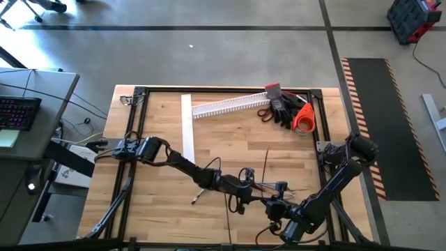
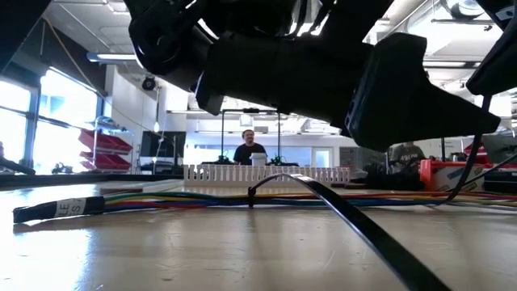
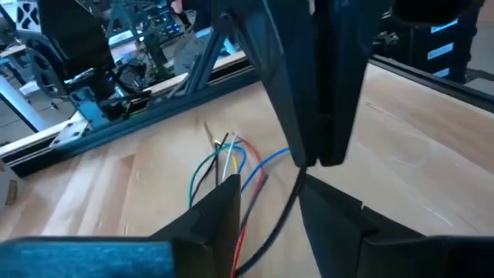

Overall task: Ziptie cables
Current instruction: Wrap the cable wires with the black zip tie

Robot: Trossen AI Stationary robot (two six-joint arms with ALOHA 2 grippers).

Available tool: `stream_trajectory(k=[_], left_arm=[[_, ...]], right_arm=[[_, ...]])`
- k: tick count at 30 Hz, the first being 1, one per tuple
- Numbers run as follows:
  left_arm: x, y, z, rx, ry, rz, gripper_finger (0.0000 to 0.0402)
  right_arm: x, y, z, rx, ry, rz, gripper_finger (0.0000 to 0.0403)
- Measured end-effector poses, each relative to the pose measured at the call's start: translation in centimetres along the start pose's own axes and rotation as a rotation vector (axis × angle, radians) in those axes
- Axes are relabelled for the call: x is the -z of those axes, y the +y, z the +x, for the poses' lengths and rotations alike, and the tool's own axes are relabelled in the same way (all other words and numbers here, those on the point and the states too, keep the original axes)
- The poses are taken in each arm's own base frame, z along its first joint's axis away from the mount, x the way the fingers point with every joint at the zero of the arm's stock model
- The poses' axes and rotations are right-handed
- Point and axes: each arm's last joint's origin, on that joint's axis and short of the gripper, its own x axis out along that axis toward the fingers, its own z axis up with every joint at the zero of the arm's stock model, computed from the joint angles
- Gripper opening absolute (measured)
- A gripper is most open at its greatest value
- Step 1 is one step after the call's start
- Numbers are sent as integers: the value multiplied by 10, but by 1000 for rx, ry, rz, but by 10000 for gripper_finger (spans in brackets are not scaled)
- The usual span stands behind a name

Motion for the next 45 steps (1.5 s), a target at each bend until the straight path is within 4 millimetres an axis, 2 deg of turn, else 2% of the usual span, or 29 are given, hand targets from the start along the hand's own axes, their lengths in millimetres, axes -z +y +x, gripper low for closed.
stream_trajectory(k=[7,9,15,20,25,28,31,34,37,40,43,45], left_arm=[[0,-1,0,13,-5,1,19],[-1,-2,0,16,-13,0,6],[0,-2,0,-3,10,-37,1],[6,-1,0,-58,72,-62,0],[12,7,0,-81,128,-128,0],[6,15,-3,-99,144,-175,0],[-4,23,-6,-110,142,-216,0],[-8,25,-8,-109,132,-224,0],[-10,25,-8,-103,129,-241,0],[-9,24,-8,-86,135,-251,0],[-8,23,-8,-83,143,-257,0],[-9,23,-8,-84,139,-258,0]], right_arm=[[0,0,0,1,-1,7,0],[0,0,0,1,-2,9,1],[0,-1,0,7,1,63,28],[4,-8,-7,-8,81,182,86],[10,-11,-28,-13,66,209,150],[13,-10,-38,10,-5,221,177],[15,-11,-42,31,-46,232,184],[24,-12,-36,47,-67,230,176],[38,-16,-28,98,-128,272,150],[46,-19,-20,138,-254,357,100],[44,-22,-13,167,-304,392,32],[39,-25,-8,184,-297,398,9]])
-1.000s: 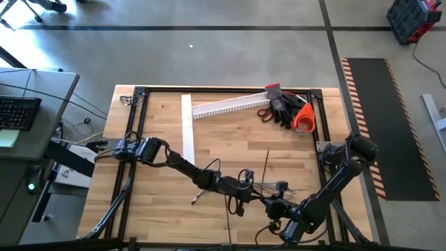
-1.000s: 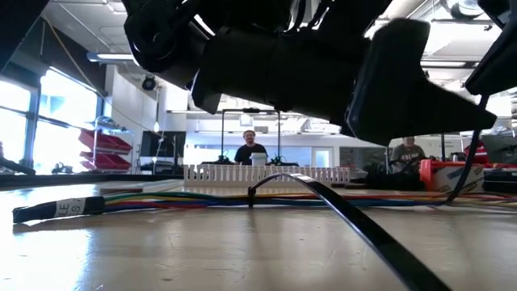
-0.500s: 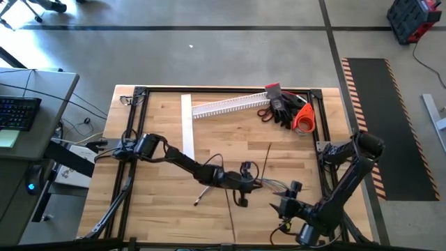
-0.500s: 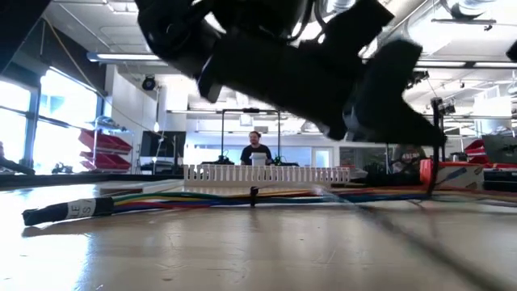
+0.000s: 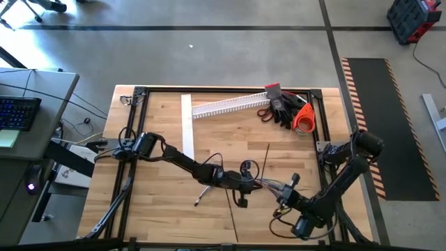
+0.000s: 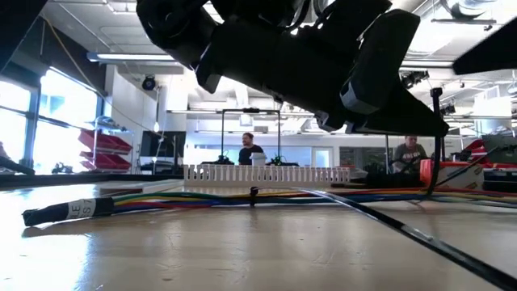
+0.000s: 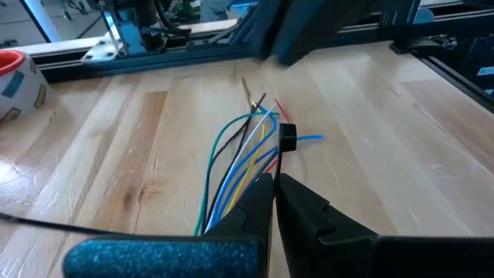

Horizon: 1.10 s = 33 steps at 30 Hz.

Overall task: Ziptie cables
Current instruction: Wrap the cable wires with the black zip tie

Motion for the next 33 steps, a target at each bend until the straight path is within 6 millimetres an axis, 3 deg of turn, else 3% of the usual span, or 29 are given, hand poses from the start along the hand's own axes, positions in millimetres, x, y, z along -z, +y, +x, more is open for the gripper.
stream_trajectory(k=[10,23,27,33], left_arm=[[0,0,0,-3,4,-2,0],[1,-1,0,-1,13,3,0],[3,-2,0,9,27,-7,0],[4,-2,0,10,39,-17,0]], right_arm=[[-17,7,24,-20,153,-106,1],[-19,5,22,-24,174,-86,0],[-21,-12,18,62,194,-35,0],[-11,-66,11,247,199,105,11]])
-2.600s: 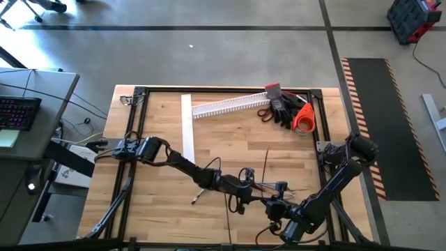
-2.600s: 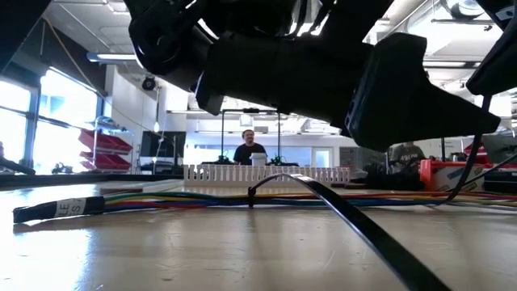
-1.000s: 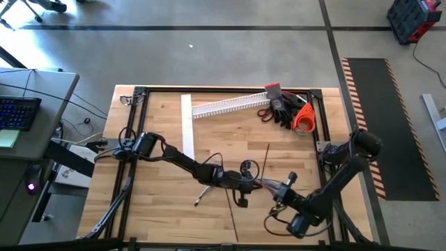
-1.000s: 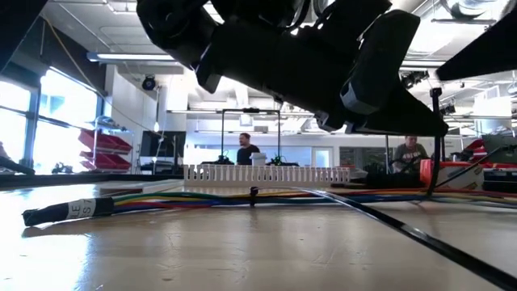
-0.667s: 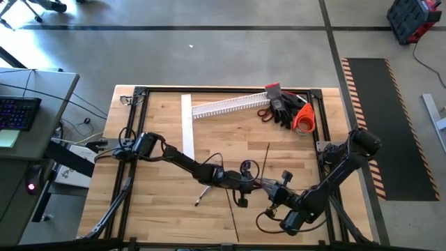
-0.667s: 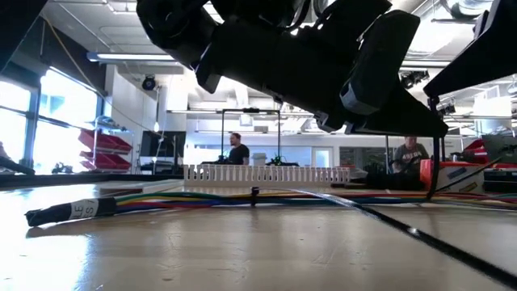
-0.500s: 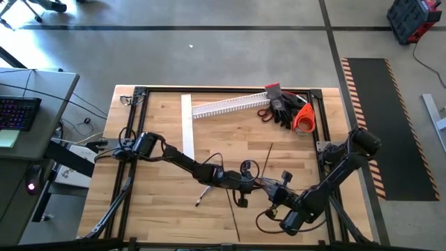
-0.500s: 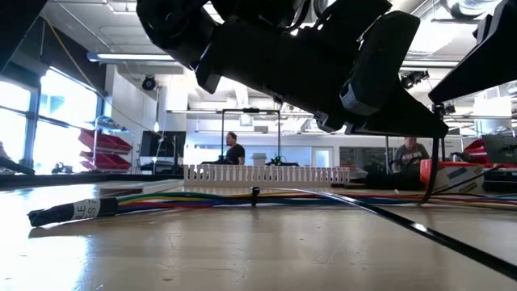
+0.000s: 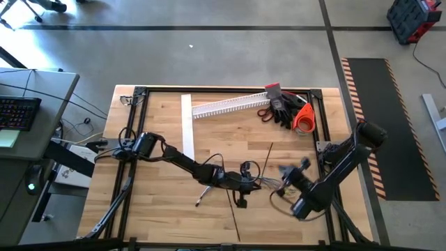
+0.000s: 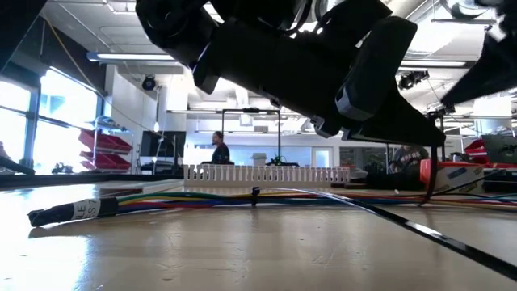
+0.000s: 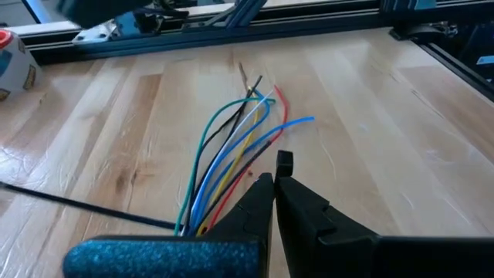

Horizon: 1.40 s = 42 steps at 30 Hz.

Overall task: Ziptie cables
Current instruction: Wrap the cable wires with the black zip tie

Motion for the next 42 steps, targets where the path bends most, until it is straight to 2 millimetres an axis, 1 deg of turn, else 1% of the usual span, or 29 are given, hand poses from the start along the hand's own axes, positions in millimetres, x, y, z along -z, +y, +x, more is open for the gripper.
stream_trajectory(k=[3,5,7,10,13,16,20,22,24,27,33,37,42], left_arm=[[0,0,0,1,2,-8,0],[1,0,0,1,8,-15,0],[1,0,0,2,12,-20,0],[1,0,0,13,15,-25,0],[1,0,0,14,13,-27,0],[1,0,0,15,14,-30,0],[2,0,0,14,16,-30,0],[2,0,0,14,17,-30,0],[2,0,0,14,17,-30,0],[2,0,0,14,19,-30,0],[2,0,0,14,20,-30,0],[2,0,0,14,19,-30,0],[2,0,0,14,19,-30,0]], right_arm=[[7,-26,12,-7,139,88,21],[14,-41,22,-71,184,151,25],[18,-50,31,-178,183,229,30],[23,-62,46,-292,158,315,44],[27,-72,63,-351,136,391,73],[32,-82,80,-344,136,425,117],[33,-93,97,-270,101,439,181],[31,-97,104,-226,90,440,205],[30,-102,111,-187,89,438,221],[26,-107,119,-181,117,419,228],[17,-117,133,-203,157,384,219],[14,-121,139,-237,181,370,215],[12,-127,144,-234,192,340,215]])
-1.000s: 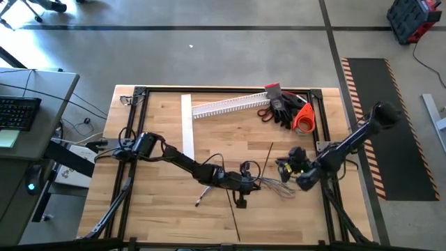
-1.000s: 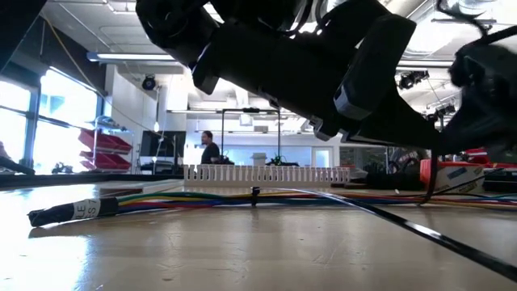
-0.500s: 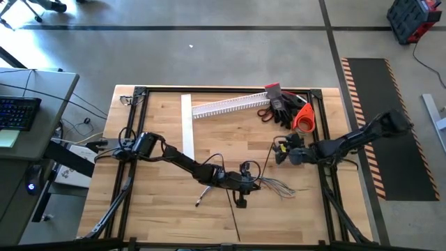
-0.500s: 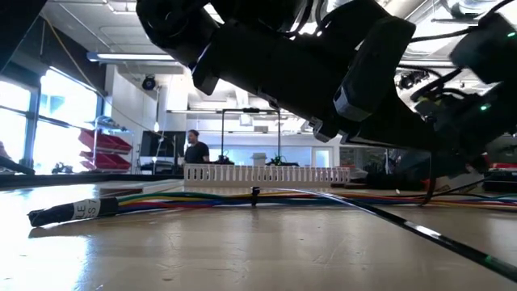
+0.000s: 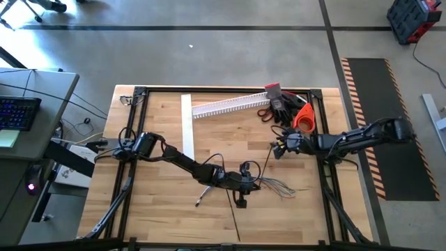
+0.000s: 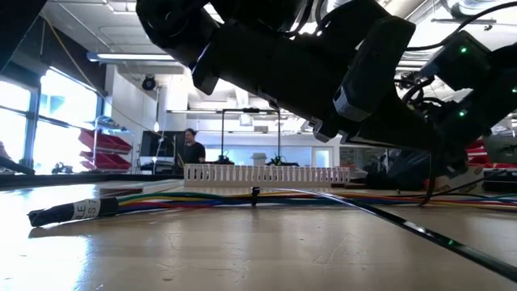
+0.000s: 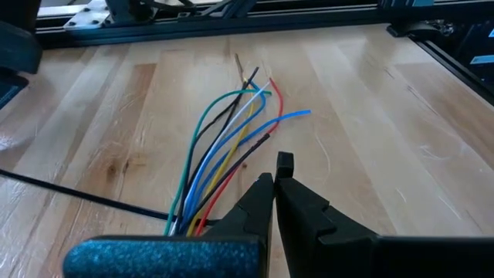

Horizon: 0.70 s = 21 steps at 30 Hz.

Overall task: Ziptie cables
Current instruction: Wrap the cable wires with the black zip tie

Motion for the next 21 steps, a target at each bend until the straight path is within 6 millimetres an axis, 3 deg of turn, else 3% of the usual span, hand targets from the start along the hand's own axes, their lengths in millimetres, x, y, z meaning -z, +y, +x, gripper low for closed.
stream_trajectory(k=[10,21], left_arm=[[0,0,0,0,0,0,0],[0,0,0,0,0,0,0]], right_arm=[[-3,-4,5,-26,39,-1,215],[3,0,25,-35,68,-5,215]])
